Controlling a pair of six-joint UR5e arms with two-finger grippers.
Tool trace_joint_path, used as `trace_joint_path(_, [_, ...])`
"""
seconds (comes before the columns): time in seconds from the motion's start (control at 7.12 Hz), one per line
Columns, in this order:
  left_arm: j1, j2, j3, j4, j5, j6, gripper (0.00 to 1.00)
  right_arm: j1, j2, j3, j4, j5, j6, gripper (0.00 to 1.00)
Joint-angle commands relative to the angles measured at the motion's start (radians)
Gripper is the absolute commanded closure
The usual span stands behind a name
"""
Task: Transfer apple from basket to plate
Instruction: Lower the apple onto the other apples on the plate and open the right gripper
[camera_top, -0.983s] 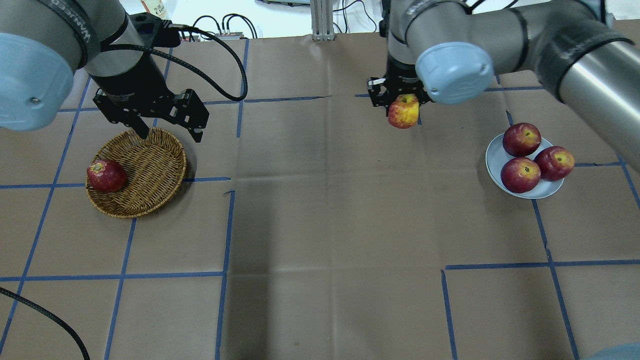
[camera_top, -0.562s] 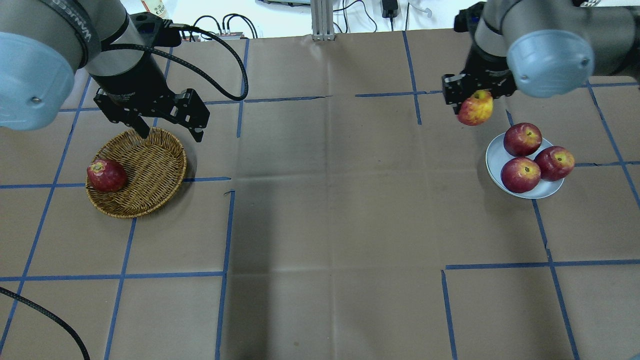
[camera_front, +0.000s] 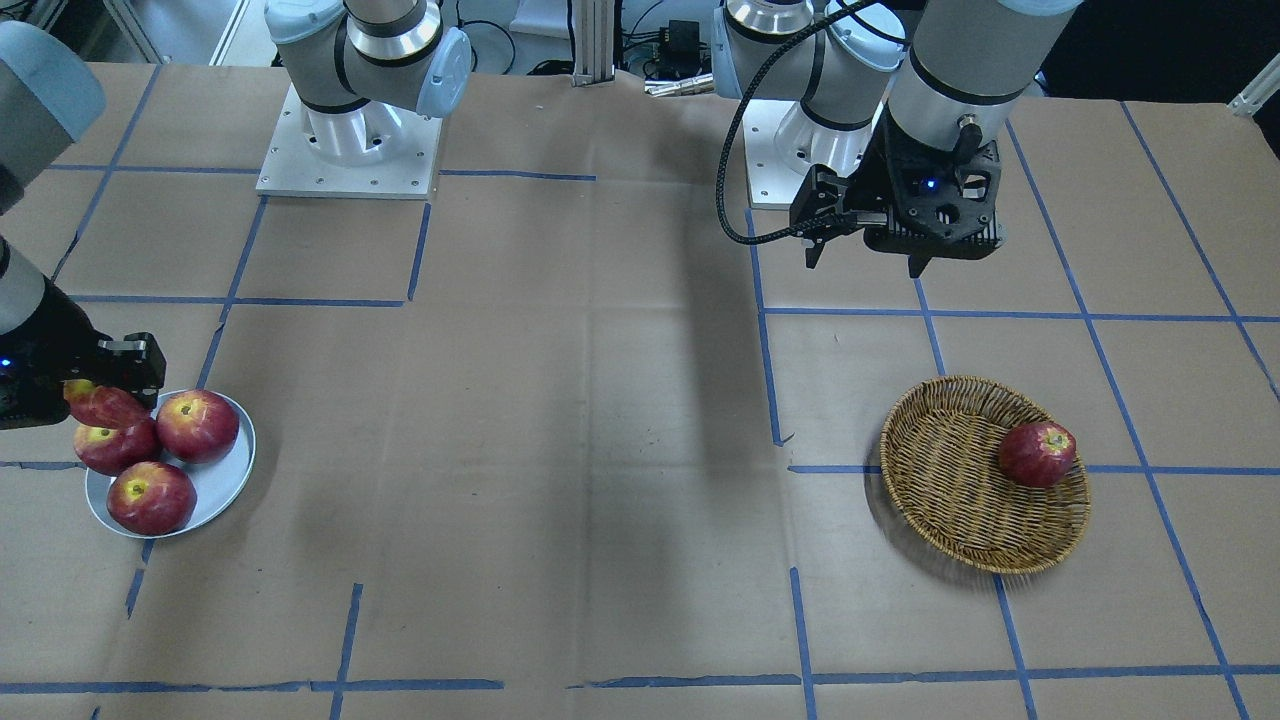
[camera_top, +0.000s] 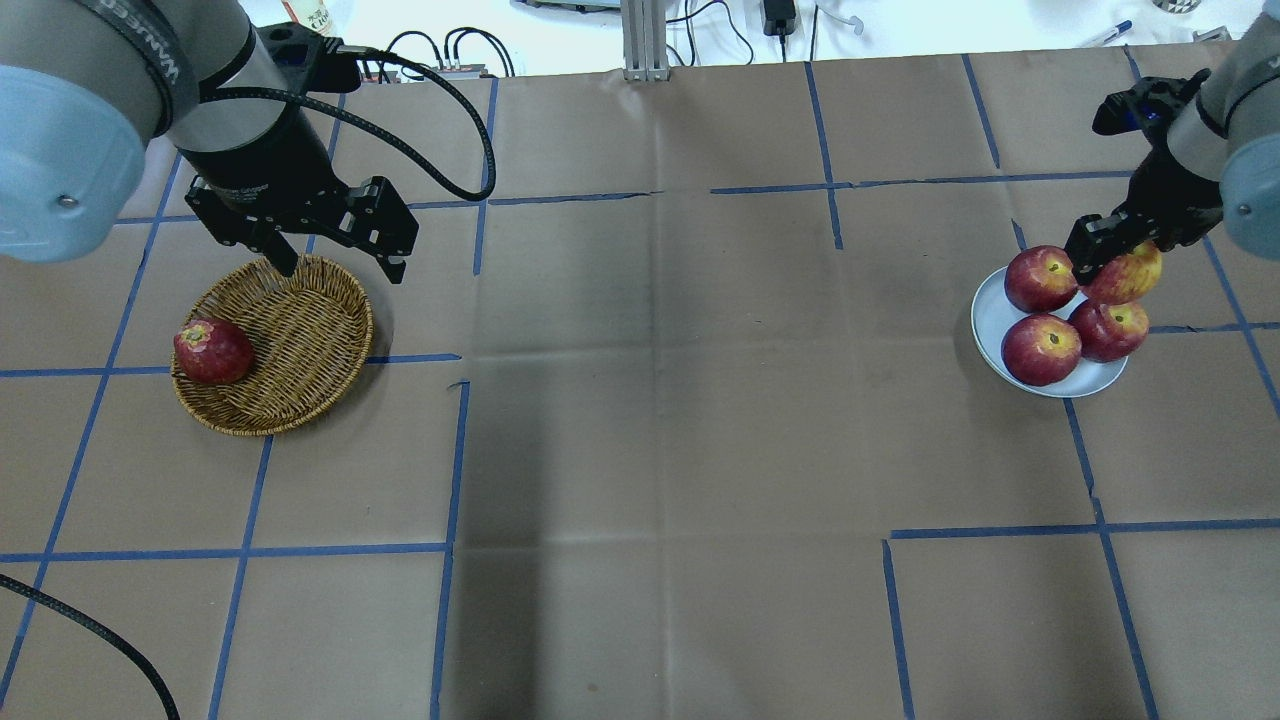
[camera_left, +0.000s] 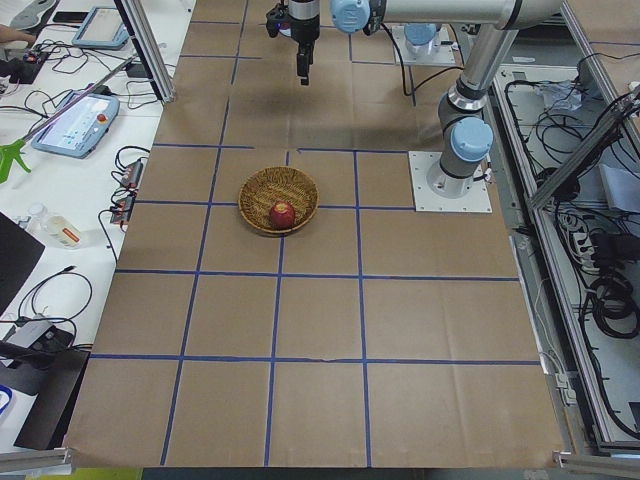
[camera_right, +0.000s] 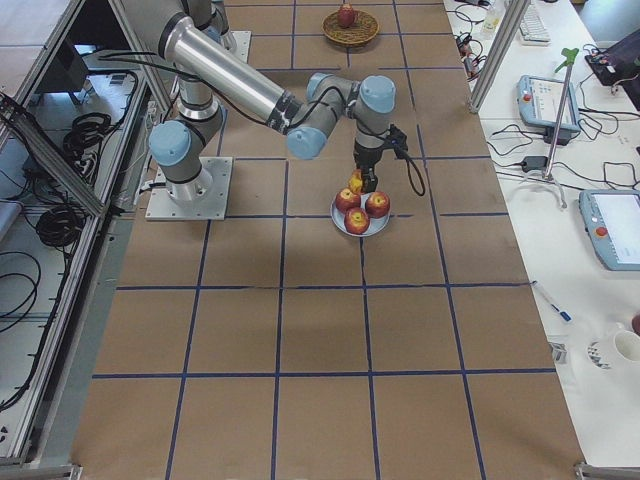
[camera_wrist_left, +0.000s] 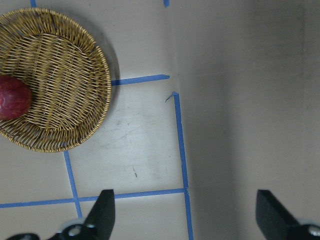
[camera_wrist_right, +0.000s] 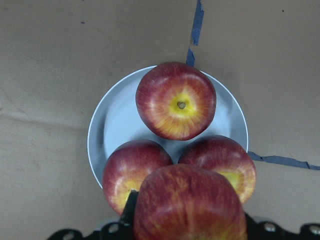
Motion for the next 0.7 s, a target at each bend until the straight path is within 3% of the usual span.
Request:
trace_joint_path(0.0, [0.0, -0.001, 0.001, 0.0, 0.0, 0.0, 0.01, -0.019, 0.046, 0.046, -0.092, 0.02, -0.032, 0.62])
trace_joint_path(0.42, [0.0, -0.001, 0.002, 0.0, 0.0, -0.001, 0.01, -0.018, 0.048, 0.05, -0.092, 0.021, -0.026, 0.61])
trace_joint_path(0.56, [0.0, -0.002, 0.002, 0.0, 0.0, 0.0, 0.01, -0.018, 0.051, 0.052, -0.091, 0.021, -0.026, 0.55])
